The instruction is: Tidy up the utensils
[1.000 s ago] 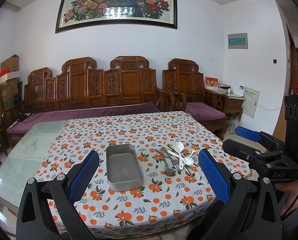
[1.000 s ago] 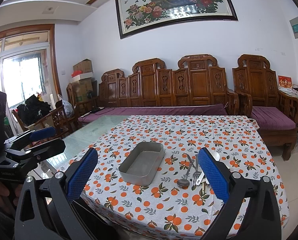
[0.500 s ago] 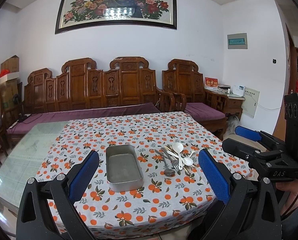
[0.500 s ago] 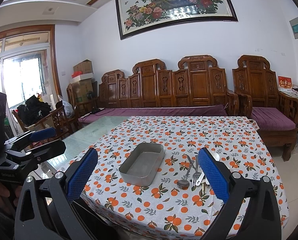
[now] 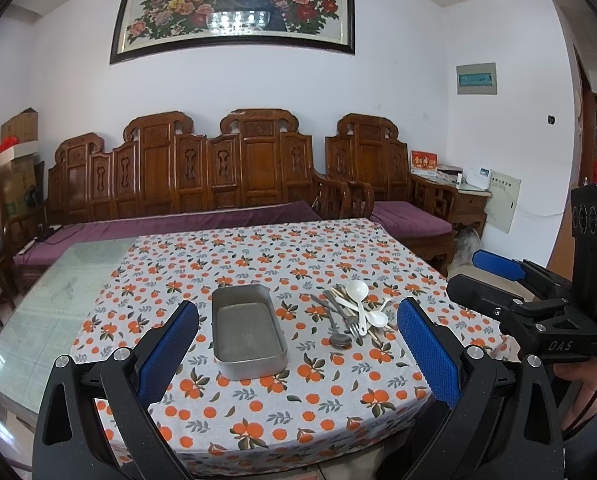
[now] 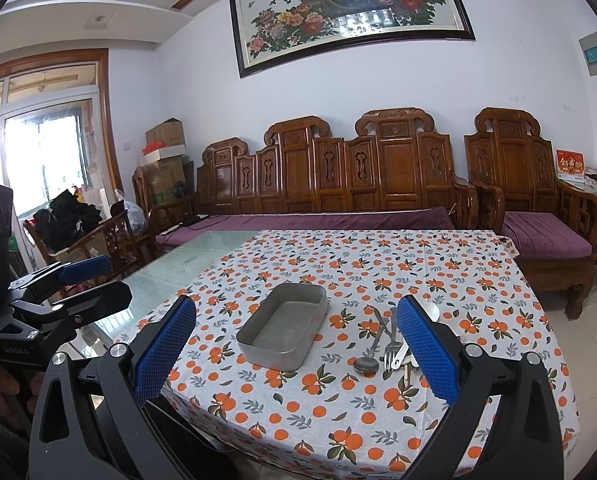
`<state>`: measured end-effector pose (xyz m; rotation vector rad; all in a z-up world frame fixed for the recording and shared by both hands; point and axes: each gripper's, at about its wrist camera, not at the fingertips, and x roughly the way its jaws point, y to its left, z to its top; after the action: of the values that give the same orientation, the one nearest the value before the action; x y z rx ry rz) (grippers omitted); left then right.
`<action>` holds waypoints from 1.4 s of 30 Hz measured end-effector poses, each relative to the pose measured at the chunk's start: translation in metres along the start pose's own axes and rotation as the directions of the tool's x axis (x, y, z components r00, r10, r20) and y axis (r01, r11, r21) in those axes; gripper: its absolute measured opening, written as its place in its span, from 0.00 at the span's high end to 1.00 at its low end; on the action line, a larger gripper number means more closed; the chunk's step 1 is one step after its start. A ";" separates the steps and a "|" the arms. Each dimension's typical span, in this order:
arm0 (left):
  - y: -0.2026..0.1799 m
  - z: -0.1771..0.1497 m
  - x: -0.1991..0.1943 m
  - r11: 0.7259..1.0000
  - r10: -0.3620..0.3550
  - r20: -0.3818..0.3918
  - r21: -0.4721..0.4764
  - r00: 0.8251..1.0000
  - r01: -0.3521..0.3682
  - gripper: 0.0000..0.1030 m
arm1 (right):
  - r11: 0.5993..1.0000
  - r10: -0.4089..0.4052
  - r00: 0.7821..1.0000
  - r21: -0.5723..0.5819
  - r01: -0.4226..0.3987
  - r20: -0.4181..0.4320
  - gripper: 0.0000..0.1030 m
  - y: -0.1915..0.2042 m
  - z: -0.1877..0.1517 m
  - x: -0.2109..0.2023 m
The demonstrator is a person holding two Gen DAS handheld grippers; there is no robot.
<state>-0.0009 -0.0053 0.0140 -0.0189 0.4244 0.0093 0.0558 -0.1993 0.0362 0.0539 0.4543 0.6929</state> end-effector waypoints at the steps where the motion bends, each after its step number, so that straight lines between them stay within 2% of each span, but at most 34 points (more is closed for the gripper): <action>1: 0.000 -0.001 0.003 1.000 0.003 -0.010 0.000 1.000 -0.003 0.06 | 1.000 -0.006 1.000 0.001 0.006 -0.005 0.03 -0.001 0.000 0.002; 13: 0.008 -0.023 0.053 1.000 -0.002 -0.127 -0.003 0.992 0.002 0.06 | 0.998 -0.054 0.995 0.036 0.057 -0.078 0.03 -0.036 -0.031 0.037; 24: 0.007 -0.034 0.116 0.999 -0.015 -0.229 0.025 0.973 0.022 0.07 | 0.993 -0.092 0.979 0.059 0.104 -0.183 0.33 -0.073 -0.044 0.087; 33: 0.006 -0.036 0.160 0.997 -0.059 -0.274 0.037 0.960 0.072 0.07 | 0.983 -0.137 0.955 0.086 0.164 -0.264 0.46 -0.112 -0.053 0.130; 42: -0.008 -0.039 0.212 0.991 -0.114 -0.325 0.031 0.939 0.131 0.16 | 0.975 -0.147 0.924 0.108 0.196 -0.352 0.55 -0.148 -0.067 0.178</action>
<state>0.1763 -0.0125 -0.1084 0.0050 0.7511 -0.1296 0.2369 -0.2087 -0.1220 0.0261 0.8343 0.4957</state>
